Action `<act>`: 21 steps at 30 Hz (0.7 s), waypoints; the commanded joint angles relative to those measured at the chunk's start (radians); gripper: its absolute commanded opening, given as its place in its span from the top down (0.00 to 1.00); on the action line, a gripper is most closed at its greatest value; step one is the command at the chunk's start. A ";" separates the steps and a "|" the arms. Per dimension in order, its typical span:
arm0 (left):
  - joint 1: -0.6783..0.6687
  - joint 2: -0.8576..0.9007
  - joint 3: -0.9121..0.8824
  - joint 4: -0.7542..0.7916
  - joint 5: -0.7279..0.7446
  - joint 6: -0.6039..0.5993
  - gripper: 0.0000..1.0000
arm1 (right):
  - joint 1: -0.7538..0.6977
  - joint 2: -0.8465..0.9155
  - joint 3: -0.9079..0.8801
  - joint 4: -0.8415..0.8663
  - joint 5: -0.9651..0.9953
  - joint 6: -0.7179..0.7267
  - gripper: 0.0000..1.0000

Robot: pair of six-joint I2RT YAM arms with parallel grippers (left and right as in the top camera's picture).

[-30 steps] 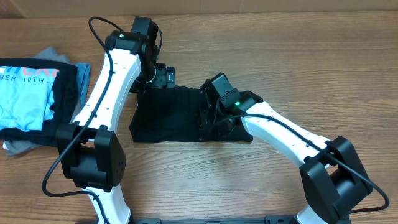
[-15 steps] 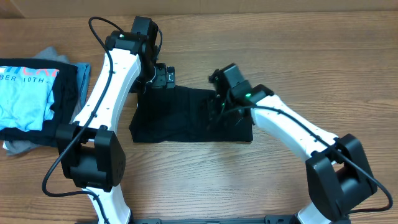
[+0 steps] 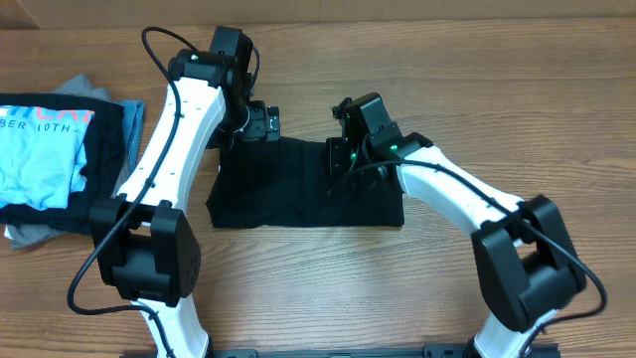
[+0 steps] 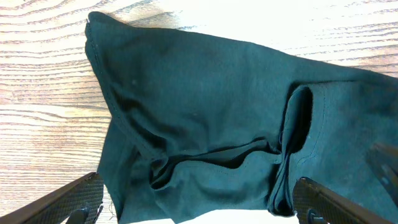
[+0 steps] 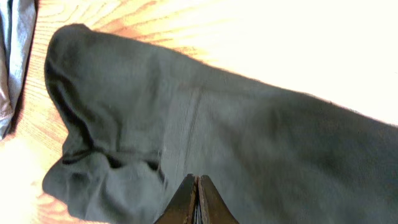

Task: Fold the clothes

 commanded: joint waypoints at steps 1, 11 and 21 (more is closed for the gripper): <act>0.003 0.008 0.006 0.001 0.010 0.005 0.00 | 0.006 0.077 0.026 0.045 -0.009 0.006 0.96; 0.003 0.008 0.006 0.001 0.010 0.005 0.00 | 0.010 0.198 0.026 0.103 -0.035 0.000 0.96; 0.003 0.008 0.006 0.001 0.010 0.005 0.00 | -0.045 0.068 0.029 0.129 -0.246 0.001 0.96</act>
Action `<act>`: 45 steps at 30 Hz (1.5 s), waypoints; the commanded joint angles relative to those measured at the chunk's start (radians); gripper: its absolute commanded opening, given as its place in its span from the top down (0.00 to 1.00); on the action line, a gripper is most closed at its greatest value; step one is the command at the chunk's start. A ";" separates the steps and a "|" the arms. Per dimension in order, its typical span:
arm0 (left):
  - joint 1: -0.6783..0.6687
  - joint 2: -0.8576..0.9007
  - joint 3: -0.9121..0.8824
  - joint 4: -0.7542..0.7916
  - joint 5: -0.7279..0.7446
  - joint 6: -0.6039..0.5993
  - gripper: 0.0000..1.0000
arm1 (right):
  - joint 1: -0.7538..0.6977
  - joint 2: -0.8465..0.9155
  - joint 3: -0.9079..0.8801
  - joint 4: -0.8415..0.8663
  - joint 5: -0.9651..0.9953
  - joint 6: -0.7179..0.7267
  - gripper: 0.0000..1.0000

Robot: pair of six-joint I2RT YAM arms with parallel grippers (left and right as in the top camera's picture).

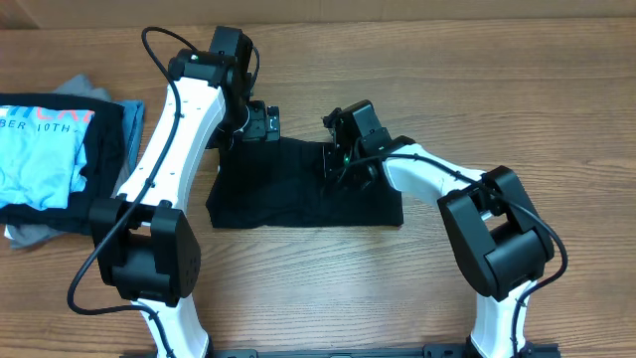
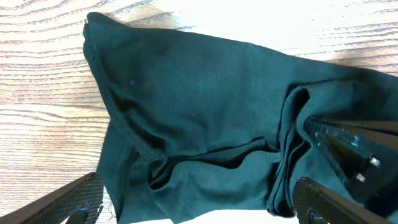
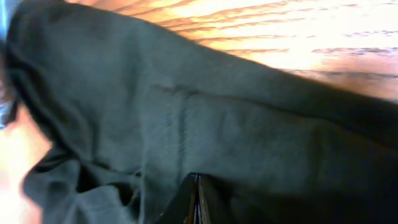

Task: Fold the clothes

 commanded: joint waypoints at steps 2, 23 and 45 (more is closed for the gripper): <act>0.003 0.008 0.006 0.001 0.010 0.005 0.00 | -0.025 -0.124 0.017 0.005 -0.082 0.002 0.96; 0.003 0.008 0.006 0.001 0.010 0.005 0.00 | 0.039 -0.088 0.014 -0.044 0.033 0.005 0.96; 0.003 0.008 0.006 0.001 0.010 0.005 0.00 | -0.020 -0.191 0.018 -0.002 -0.099 0.028 0.96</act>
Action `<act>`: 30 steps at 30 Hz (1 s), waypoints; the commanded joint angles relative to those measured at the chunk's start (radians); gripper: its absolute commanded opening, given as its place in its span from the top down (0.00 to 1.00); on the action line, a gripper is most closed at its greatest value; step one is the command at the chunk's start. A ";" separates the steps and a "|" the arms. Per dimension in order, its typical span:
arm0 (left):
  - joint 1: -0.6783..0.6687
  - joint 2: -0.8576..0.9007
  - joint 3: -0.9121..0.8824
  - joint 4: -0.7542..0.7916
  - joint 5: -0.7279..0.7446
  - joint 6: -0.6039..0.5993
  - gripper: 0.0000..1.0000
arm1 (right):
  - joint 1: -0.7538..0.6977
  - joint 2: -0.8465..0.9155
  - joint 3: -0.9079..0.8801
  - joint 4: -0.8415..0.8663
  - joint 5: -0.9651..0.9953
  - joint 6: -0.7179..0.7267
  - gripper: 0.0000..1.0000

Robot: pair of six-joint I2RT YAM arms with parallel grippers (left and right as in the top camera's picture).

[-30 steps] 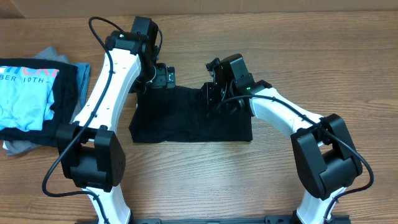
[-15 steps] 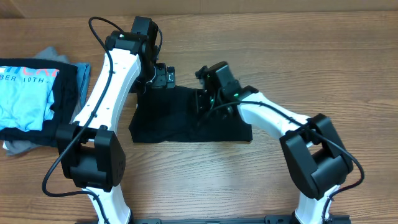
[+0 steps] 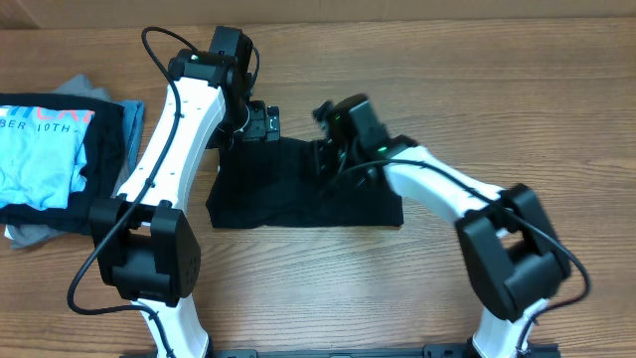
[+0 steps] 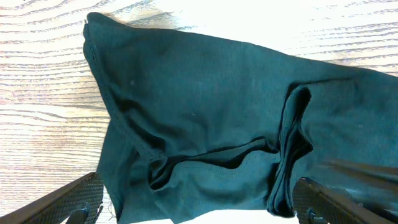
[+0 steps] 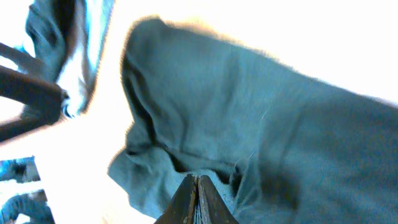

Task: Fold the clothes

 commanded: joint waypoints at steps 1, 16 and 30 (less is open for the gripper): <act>0.003 0.008 0.006 0.001 0.010 0.005 0.00 | -0.043 -0.058 0.014 -0.016 -0.002 0.002 0.96; 0.003 0.008 0.006 0.001 0.010 0.005 0.00 | 0.050 0.023 -0.033 -0.001 0.291 0.039 0.96; 0.003 0.008 0.006 0.001 0.010 0.005 0.00 | 0.063 0.065 -0.032 0.040 0.293 0.082 0.96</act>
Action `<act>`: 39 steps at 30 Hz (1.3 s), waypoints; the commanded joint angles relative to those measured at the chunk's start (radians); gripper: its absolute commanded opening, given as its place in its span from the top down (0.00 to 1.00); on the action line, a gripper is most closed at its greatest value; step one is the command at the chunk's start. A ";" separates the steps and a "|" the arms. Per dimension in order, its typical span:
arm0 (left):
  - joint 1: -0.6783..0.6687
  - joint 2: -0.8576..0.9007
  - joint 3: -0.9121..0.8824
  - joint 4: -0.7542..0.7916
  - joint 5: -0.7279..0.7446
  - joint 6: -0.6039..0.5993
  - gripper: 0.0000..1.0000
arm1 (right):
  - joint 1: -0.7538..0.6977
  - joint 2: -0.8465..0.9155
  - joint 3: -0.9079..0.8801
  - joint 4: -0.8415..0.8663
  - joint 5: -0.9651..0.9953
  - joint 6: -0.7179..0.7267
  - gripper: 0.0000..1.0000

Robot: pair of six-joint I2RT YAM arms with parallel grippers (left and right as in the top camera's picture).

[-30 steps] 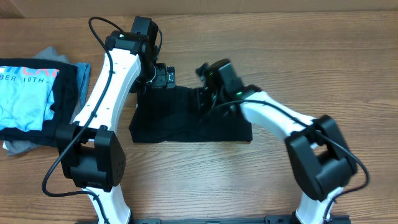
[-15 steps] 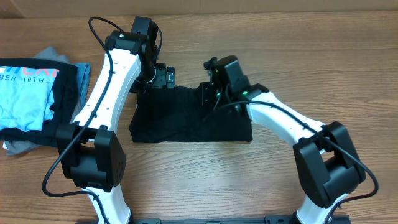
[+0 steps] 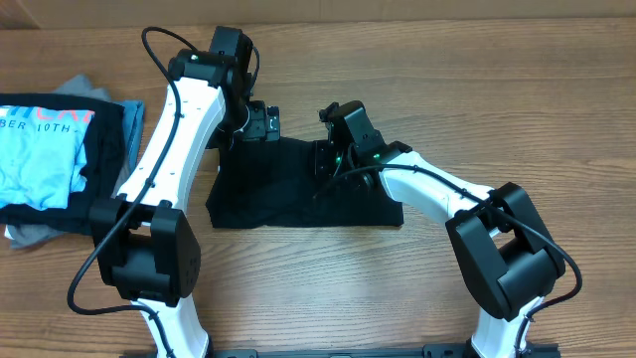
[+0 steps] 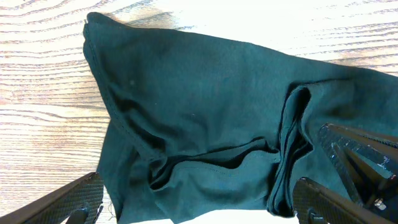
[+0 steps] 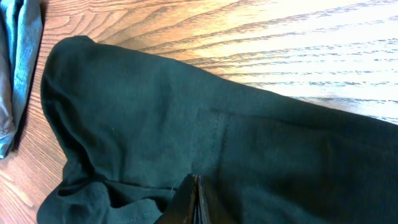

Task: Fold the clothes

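Note:
A black garment (image 3: 283, 189) lies roughly folded on the wooden table, with a raised crease (image 4: 292, 143) and loose folds along its far edge. My left gripper (image 3: 260, 121) hovers open over the garment's far left corner, its fingers (image 4: 68, 202) spread wide on either side of the cloth (image 4: 199, 112). The right gripper (image 5: 196, 182) is shut, its tip down at the cloth near a stitched seam (image 5: 214, 134). It shows as dark fingers (image 4: 357, 158) at the right of the left wrist view. Nothing is visible between its jaws.
A stack of folded clothes (image 3: 50, 149) sits at the table's left, a light blue printed shirt on top. Its grey-blue edge (image 5: 12, 56) shows in the right wrist view. Bare wood (image 3: 447, 60) lies beyond and in front of the garment.
The right gripper, still shut, has come back low over the garment beside the seam and now shows at the right of the left wrist view. The left arm has not moved.
The left gripper stayed open over the far left corner throughout. The shut right gripper stood over the garment's middle, then nearer the crease, then tilted away with the pile and the left fingers in its view, and now sits low by the seam. The garment's shape hardly changed.

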 commanded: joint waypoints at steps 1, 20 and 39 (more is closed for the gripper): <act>0.003 0.008 0.006 0.001 0.010 0.005 0.00 | 0.013 0.034 -0.005 0.005 0.045 0.030 0.96; 0.003 0.008 0.006 0.001 0.010 0.005 0.00 | 0.048 0.095 -0.004 0.068 -0.131 0.048 0.96; 0.003 0.008 0.006 0.001 0.010 0.005 0.00 | -0.111 -0.102 -0.039 -0.182 -0.322 -0.064 0.96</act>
